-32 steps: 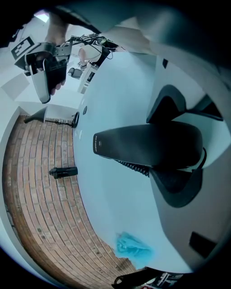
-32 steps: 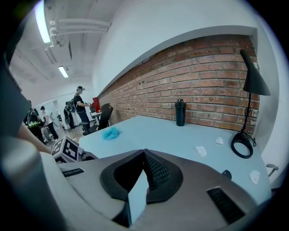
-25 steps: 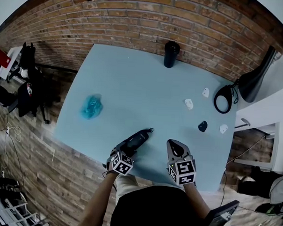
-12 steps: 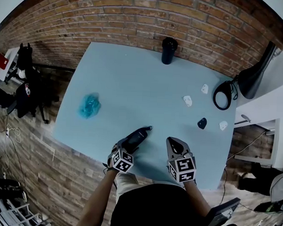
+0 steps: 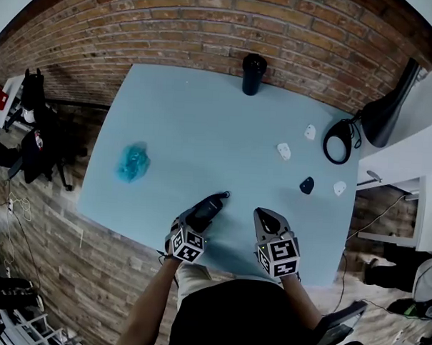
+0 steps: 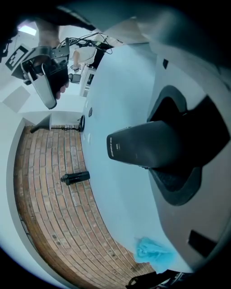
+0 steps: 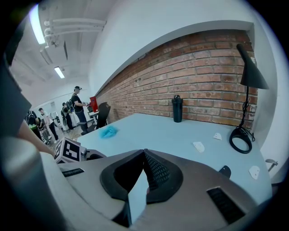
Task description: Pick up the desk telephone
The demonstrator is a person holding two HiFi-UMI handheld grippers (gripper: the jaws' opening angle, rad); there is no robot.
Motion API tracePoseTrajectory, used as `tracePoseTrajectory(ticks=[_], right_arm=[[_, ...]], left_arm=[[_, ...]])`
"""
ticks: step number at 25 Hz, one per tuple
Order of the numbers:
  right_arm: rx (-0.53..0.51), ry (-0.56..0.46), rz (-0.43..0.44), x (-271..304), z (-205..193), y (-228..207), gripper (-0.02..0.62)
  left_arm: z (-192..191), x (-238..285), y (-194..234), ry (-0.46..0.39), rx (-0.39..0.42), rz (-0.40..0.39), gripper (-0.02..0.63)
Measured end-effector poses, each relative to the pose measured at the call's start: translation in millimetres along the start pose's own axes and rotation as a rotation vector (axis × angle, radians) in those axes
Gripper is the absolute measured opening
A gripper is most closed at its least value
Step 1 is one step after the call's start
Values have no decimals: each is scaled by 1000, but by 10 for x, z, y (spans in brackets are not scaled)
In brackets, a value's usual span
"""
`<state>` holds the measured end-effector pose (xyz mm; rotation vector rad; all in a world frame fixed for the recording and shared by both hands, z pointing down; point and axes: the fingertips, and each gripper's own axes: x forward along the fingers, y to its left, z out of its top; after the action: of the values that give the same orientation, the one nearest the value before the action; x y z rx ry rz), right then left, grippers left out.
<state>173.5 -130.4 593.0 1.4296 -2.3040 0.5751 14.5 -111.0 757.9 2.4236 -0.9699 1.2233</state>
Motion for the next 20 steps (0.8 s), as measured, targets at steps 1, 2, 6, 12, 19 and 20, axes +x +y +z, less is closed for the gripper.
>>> tracePoseTrajectory(ticks=[1, 2, 6, 12, 19, 20], right_arm=[[1, 0, 0, 0, -3, -4, 9], [2, 0, 0, -1, -8, -9, 9], [5, 5, -1, 4, -20, -19, 9], [13, 10, 3, 24, -37, -8, 9], [23, 17, 0, 27, -79, -10, 9], [23, 17, 1, 27, -74, -4, 9]], left_arm=[[0, 7, -4, -1, -3, -1, 305], [2, 14, -8, -3, -7, -4, 305], [13, 40, -4, -10, -51, -34, 305], [-35, 90, -20, 10, -74, -77, 307], [-39, 102, -26, 43, -87, -85, 310], [-39, 98, -22, 44, -94, -86, 308]])
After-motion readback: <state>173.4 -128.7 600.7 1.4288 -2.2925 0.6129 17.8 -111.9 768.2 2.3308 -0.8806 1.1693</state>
